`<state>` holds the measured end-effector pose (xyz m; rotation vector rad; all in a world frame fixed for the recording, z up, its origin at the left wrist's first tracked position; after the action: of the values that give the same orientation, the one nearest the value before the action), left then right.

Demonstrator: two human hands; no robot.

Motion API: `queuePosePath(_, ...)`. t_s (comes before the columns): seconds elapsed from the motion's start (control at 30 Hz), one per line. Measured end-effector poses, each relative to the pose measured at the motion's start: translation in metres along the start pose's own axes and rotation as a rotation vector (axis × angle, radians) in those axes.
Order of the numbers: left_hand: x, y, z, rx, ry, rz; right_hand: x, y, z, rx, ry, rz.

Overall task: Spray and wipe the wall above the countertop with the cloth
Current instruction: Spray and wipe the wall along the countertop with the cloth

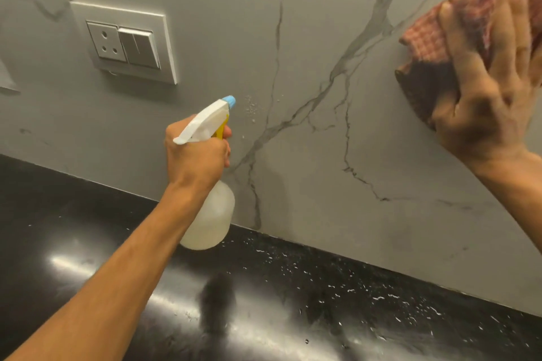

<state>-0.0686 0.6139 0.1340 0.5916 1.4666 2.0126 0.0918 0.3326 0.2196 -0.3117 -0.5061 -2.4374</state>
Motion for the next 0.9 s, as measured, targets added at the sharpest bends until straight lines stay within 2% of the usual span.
queuePosePath(0.13, -0.001, 0.028, 0.019, -0.100, -0.034, -0.053, -0.006, 0.003, -0.011, 0.035, 0.012, -0.063)
queuePosePath(0.3, -0.006, 0.059, 0.035, -0.113, 0.051, -0.112, -0.010, 0.006, -0.019, 0.055, -0.026, -0.091)
queuePosePath(0.47, -0.015, 0.095, 0.047, -0.162, -0.022, -0.154, -0.010, 0.007, -0.020, 0.050, -0.062, -0.057)
queuePosePath(0.63, -0.011, 0.126, 0.061, -0.207, 0.100, -0.107, -0.013, 0.009, -0.022, 0.058, -0.074, -0.077)
queuePosePath(0.77, -0.001, 0.121, 0.064, -0.204, 0.077, -0.118, -0.014, 0.010, -0.024, 0.065, -0.081, -0.094)
queuePosePath(0.9, -0.008, 0.081, 0.053, -0.087, 0.020, -0.015, -0.014, 0.011, -0.027, 0.061, -0.083, -0.089)
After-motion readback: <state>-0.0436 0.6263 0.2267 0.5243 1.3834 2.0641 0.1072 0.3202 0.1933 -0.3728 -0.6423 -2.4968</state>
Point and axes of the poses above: each hand's wrist, its own z-axis towards the middle knuckle, its own x-axis out of the back of the hand, y = z × x, the point moved 3 cm from there along z, towards the middle knuckle, and after that the axes turned 7 degrees about -y, right-handed, at the moved point
